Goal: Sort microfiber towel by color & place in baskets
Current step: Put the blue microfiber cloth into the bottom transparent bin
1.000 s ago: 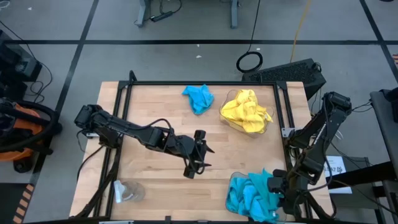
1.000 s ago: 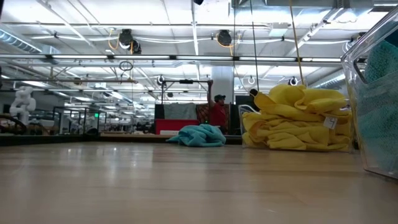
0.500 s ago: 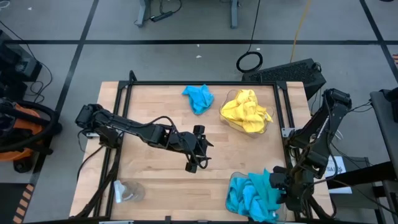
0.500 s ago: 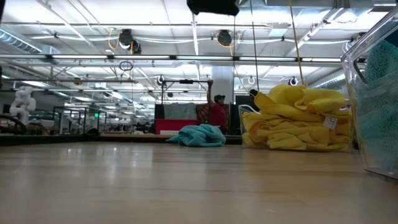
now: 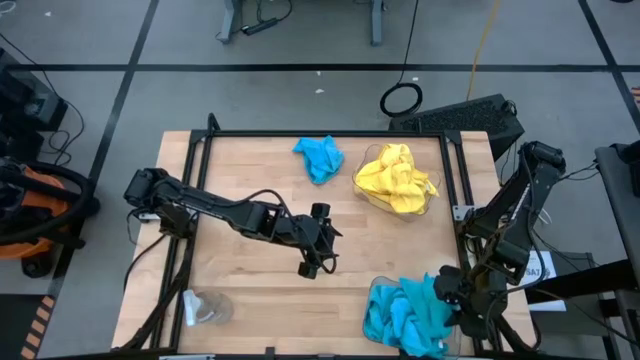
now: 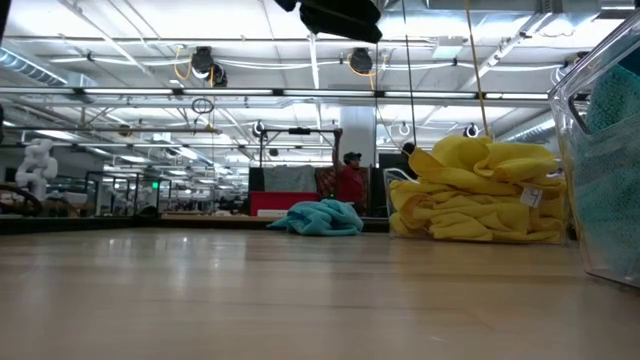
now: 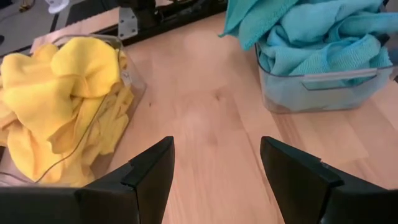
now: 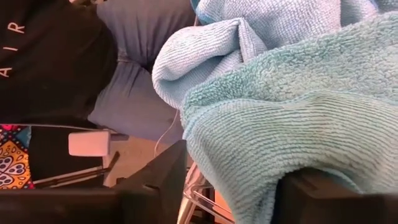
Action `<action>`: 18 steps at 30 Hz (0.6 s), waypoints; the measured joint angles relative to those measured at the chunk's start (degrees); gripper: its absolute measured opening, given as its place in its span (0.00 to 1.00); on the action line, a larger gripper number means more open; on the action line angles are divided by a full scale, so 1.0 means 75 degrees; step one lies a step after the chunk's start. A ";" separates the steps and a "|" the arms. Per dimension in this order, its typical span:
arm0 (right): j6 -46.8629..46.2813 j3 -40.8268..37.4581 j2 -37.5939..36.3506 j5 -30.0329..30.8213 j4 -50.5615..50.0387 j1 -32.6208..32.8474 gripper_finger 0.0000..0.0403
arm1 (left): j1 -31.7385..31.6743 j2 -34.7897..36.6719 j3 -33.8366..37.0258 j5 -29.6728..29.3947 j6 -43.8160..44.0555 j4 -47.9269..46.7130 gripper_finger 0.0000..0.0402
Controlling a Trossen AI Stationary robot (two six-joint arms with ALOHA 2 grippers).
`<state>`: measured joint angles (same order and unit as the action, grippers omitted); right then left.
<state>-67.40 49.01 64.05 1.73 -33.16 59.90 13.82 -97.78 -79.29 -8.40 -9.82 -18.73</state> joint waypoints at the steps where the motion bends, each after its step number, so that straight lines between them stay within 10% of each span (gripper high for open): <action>1: 0.0003 0.0000 0.0000 -0.0004 -0.0013 0.0000 0.39 | 0.0000 -0.0015 -0.0002 0.0002 -0.0001 0.0026 0.61; 10: 0.0369 0.0000 0.0002 -0.0023 -0.0016 0.0131 0.03 | 0.0003 -0.0121 -0.0002 -0.0006 -0.0001 -0.0115 0.61; 18: 0.0755 0.0003 0.0556 0.0129 0.0470 0.0125 0.01 | 0.0003 -0.0119 -0.0002 -0.0009 -0.0001 0.0090 0.61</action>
<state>-61.74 49.04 68.22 2.70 -29.63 60.84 13.85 -98.67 -79.31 -8.47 -9.82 -18.05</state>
